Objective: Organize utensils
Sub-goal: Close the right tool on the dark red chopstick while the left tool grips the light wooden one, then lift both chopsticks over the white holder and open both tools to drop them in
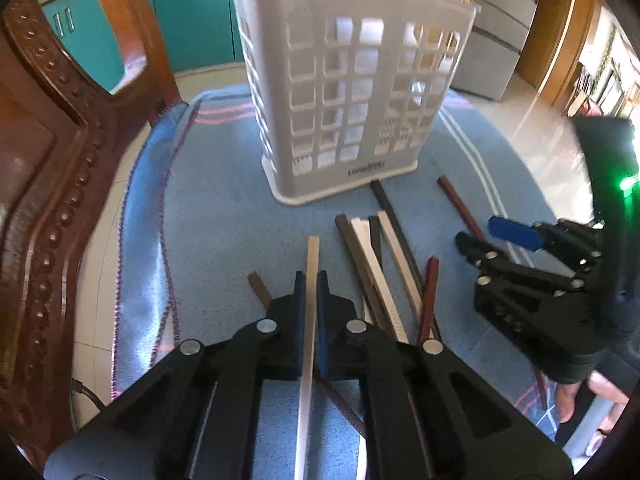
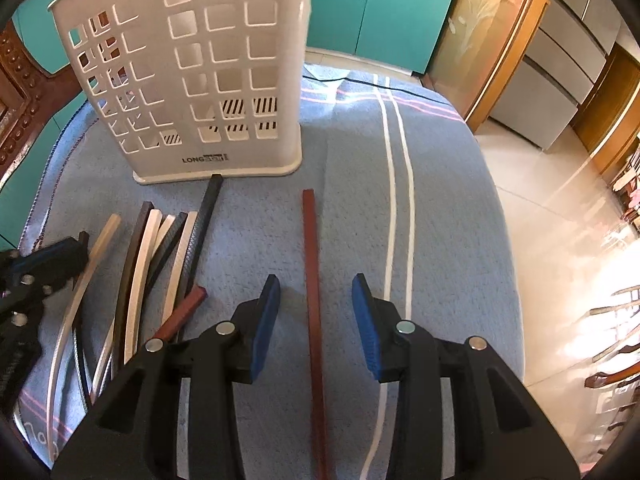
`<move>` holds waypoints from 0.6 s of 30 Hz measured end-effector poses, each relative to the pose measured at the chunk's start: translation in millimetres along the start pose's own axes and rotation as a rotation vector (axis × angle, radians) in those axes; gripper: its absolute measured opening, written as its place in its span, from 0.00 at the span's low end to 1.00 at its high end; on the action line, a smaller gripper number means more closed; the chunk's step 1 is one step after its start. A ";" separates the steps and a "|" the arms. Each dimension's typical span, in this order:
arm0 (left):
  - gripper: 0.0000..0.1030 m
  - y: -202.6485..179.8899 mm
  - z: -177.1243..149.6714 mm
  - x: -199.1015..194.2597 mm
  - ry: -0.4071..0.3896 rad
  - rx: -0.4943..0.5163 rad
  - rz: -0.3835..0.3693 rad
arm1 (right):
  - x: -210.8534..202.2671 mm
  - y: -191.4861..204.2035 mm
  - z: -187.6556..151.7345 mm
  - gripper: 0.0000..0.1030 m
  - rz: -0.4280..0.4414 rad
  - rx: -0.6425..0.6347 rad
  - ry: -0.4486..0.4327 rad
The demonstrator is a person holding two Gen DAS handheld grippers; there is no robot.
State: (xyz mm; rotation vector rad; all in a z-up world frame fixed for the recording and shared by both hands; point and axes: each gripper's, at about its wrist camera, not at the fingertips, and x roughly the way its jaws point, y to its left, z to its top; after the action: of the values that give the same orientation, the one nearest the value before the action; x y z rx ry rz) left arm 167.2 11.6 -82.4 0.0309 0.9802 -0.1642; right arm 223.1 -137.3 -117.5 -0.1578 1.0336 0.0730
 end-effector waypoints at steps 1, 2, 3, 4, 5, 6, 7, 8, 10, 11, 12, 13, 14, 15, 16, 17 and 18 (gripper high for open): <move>0.05 1.7 0.4 -1.6 -0.007 -0.003 -0.004 | -0.1 1.0 2.1 0.19 0.009 -0.002 0.003; 0.05 4.9 1.1 -5.1 -0.019 -0.011 -0.009 | -0.2 3.3 3.8 0.12 0.050 0.001 0.011; 0.04 6.4 1.7 -6.8 -0.025 -0.017 -0.014 | -0.7 6.0 5.3 0.07 0.069 0.003 0.015; 0.03 7.7 2.5 -7.9 -0.028 -0.021 -0.019 | -1.2 7.9 5.4 0.07 0.064 -0.001 0.015; 0.02 10.1 3.1 -10.2 -0.034 -0.031 -0.027 | -2.0 10.5 5.6 0.07 0.054 -0.008 0.010; 0.02 13.4 2.9 -13.1 -0.039 -0.036 -0.031 | -3.3 11.2 5.8 0.06 0.058 -0.007 0.006; 0.02 15.7 2.7 -15.7 -0.048 -0.041 -0.036 | -5.2 10.8 5.4 0.06 0.070 0.001 0.002; 0.02 17.8 3.8 -20.1 -0.061 -0.048 -0.043 | -10.5 10.2 5.6 0.06 0.090 0.011 -0.010; 0.02 19.9 6.8 -31.1 -0.088 -0.060 -0.062 | -23.0 8.7 5.5 0.06 0.102 0.016 -0.040; 0.02 20.7 8.5 -38.1 -0.102 -0.064 -0.075 | -36.1 7.1 5.4 0.06 0.114 0.018 -0.067; 0.02 24.5 8.1 -47.4 -0.116 -0.066 -0.085 | -46.1 6.2 3.3 0.06 0.127 0.018 -0.086; 0.01 24.2 10.0 -56.8 -0.139 -0.067 -0.099 | -55.1 4.0 2.0 0.06 0.139 0.018 -0.102; 0.01 24.7 12.8 -71.6 -0.172 -0.067 -0.120 | -69.8 1.6 1.2 0.06 0.157 0.019 -0.129; 0.01 25.6 14.8 -82.9 -0.200 -0.069 -0.135 | -83.2 -0.9 0.9 0.06 0.173 0.020 -0.156; 0.01 26.6 16.4 -95.7 -0.227 -0.074 -0.147 | -92.9 -3.7 0.1 0.06 0.182 0.021 -0.175; 0.01 28.9 17.7 -111.5 -0.263 -0.082 -0.160 | -107.5 -6.9 -0.4 0.06 0.195 0.024 -0.203; 0.01 30.6 18.0 -126.7 -0.295 -0.090 -0.171 | -118.7 -10.6 -1.7 0.06 0.205 0.026 -0.223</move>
State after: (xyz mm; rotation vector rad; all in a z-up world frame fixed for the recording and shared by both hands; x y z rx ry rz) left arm 117.5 55.8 31.2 -0.1564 0.6944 -0.2737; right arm 162.5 -146.4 -15.3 -0.0185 0.8244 0.2576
